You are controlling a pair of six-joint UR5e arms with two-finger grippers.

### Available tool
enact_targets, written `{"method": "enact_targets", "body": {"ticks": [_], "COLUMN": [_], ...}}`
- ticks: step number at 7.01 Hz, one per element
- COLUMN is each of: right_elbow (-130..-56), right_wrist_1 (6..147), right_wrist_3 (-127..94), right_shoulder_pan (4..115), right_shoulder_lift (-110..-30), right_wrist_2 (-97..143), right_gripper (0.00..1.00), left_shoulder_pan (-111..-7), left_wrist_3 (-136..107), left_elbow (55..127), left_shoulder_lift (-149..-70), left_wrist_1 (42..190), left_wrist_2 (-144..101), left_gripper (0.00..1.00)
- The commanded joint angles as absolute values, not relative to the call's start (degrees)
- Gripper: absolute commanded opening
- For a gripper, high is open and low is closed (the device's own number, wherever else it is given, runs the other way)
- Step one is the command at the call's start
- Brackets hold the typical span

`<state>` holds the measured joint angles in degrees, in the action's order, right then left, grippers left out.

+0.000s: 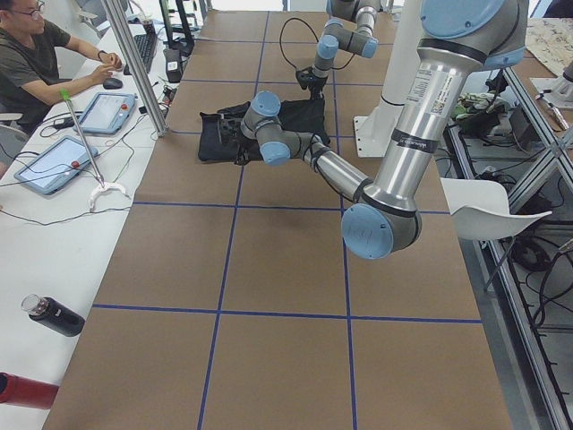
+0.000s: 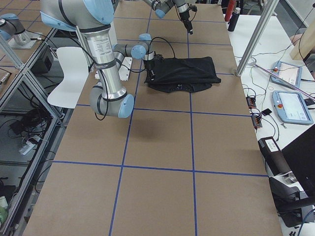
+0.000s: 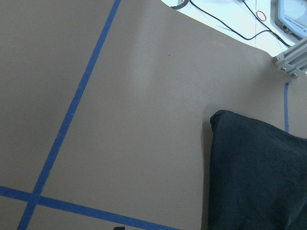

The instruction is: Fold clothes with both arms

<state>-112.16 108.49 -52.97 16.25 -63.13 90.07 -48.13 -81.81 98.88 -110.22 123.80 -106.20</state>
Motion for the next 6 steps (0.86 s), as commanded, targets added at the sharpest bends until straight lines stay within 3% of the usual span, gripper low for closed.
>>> {"method": "enact_targets", "body": {"ticks": [1, 2, 3, 6], "right_elbow": [-112.59, -112.76, -113.2, -114.52], "right_wrist_1": [108.28, 108.19, 108.19, 106.01], "right_wrist_3": [-58.09, -58.01, -58.09, -64.75], "right_shoulder_pan": [15.21, 15.29, 15.64, 16.52], "right_shoulder_lift": [-63.72, -63.72, -63.72, -63.99], "right_wrist_2": [90.44, 90.44, 90.44, 91.05], "right_gripper": [0.08, 0.41, 0.99, 1.0], "left_shoulder_pan": [-48.08, -48.08, -48.08, -48.08], "left_wrist_3": [-82.18, -82.18, -82.18, -82.18], "left_elbow": [98.88, 98.88, 98.88, 98.96], "left_shoulder_lift": [-110.39, -110.48, -110.48, -110.57], "left_wrist_1": [123.84, 123.75, 123.75, 123.75], "left_wrist_2": [-106.17, -106.08, -106.08, -106.08], "left_gripper": [0.69, 0.69, 0.69, 0.69]}}
